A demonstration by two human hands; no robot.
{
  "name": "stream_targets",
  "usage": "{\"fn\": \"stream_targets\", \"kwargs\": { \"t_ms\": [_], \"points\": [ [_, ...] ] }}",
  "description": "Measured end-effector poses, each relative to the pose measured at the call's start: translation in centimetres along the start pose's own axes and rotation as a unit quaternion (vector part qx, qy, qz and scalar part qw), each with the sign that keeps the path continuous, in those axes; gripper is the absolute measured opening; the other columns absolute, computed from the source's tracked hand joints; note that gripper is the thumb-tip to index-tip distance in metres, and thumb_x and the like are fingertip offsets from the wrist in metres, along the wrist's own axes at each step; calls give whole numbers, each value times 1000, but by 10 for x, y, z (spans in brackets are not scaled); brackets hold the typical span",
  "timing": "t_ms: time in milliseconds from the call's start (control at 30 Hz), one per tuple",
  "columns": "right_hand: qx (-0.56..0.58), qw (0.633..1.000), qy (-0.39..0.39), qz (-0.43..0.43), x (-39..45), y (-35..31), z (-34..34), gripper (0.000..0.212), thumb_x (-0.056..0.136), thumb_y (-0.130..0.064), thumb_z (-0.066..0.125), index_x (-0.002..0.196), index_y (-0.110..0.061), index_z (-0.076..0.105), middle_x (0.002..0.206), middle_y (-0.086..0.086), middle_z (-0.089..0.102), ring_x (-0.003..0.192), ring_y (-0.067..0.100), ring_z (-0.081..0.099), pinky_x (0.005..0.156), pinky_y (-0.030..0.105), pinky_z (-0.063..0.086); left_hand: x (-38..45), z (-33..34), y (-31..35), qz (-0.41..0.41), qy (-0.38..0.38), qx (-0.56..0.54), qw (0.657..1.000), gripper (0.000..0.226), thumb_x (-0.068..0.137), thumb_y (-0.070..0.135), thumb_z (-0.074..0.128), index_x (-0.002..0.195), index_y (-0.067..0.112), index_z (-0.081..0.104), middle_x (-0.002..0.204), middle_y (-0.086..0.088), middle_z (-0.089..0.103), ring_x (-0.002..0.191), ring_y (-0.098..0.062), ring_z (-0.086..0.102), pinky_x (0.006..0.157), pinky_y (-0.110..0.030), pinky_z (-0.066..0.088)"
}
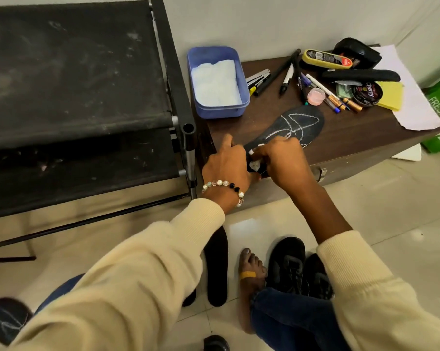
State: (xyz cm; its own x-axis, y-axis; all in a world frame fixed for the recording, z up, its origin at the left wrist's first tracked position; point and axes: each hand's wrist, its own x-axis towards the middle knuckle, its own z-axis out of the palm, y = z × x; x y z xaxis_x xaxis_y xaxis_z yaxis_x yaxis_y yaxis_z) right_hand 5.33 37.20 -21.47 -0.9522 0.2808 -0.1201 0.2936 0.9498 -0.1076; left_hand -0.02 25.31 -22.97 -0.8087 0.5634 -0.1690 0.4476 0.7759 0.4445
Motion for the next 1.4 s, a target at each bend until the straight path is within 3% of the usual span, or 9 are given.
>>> {"fn": "stream_targets", "kwargs": {
  "t_ms": [167,300,467,667,867,1000,1100,1200,1400],
  "points": [
    [23,999,-2,28,-1,5,-5,29,86,-7,61,110,-19,71,106,13,68,99,32,60,88,34,45,-2,0,1,-5,-8,5,1000,53,73,52,77,111,18,63,131,-1,40,92,-30,60,63,-33,46],
    [46,996,64,29,17,-3,5,30,83,-9,55,109,-10,71,102,20,65,95,37,59,83,37,44,-3,-3,2,-9,-11,-9,1000,50,73,47,78,109,17,61,135,-1,39,91,-29,60,64,-33,45],
    [73,995,73,-15,18,-5,5,35,73,-9,51,100,-6,73,94,20,69,91,37,62,79,39,48,-4,-5,3,-8,-19,0,1000,53,74,47,77,116,18,60,133,-1,38,93,-30,60,62,-33,41],
    [57,998,-5,21,-10,18,-10,27,82,-2,65,102,-17,75,106,10,71,99,30,63,93,32,42,-2,-5,1,1,-19,14,1000,55,73,50,77,114,17,62,132,-2,40,98,-31,59,64,-33,43],
    [58,997,37,36,9,14,1,27,83,-3,60,106,-10,71,104,19,65,96,36,60,87,41,44,-2,-5,3,-4,-19,14,1000,52,74,46,79,112,15,61,133,-2,40,98,-29,59,66,-32,44],
    [58,995,72,36,21,10,11,33,81,-2,56,109,-13,69,104,18,64,97,36,59,82,37,43,-2,-5,3,-4,-20,16,1000,51,74,46,78,110,15,61,135,-2,39,95,-29,59,68,-33,48],
    [44,998,29,20,12,13,3,36,83,-2,61,113,-19,69,112,14,64,102,32,59,91,35,43,-1,-4,2,-2,-21,22,1000,54,74,48,77,113,16,60,138,-3,38,96,-29,60,68,-33,48],
    [42,999,-19,18,-3,23,-7,29,82,-2,65,104,-19,74,108,9,70,100,31,61,94,34,43,0,-4,2,0,-18,21,1000,54,74,49,77,114,17,61,137,-3,39,97,-28,59,68,-31,47],
    [35,998,-16,53,6,22,-5,26,84,-5,63,102,-18,74,106,11,67,103,32,59,92,37,46,2,-2,0,7,-21,5,1000,57,72,47,79,115,16,61,134,-2,39,102,-29,58,76,-34,51]
  ]
}}
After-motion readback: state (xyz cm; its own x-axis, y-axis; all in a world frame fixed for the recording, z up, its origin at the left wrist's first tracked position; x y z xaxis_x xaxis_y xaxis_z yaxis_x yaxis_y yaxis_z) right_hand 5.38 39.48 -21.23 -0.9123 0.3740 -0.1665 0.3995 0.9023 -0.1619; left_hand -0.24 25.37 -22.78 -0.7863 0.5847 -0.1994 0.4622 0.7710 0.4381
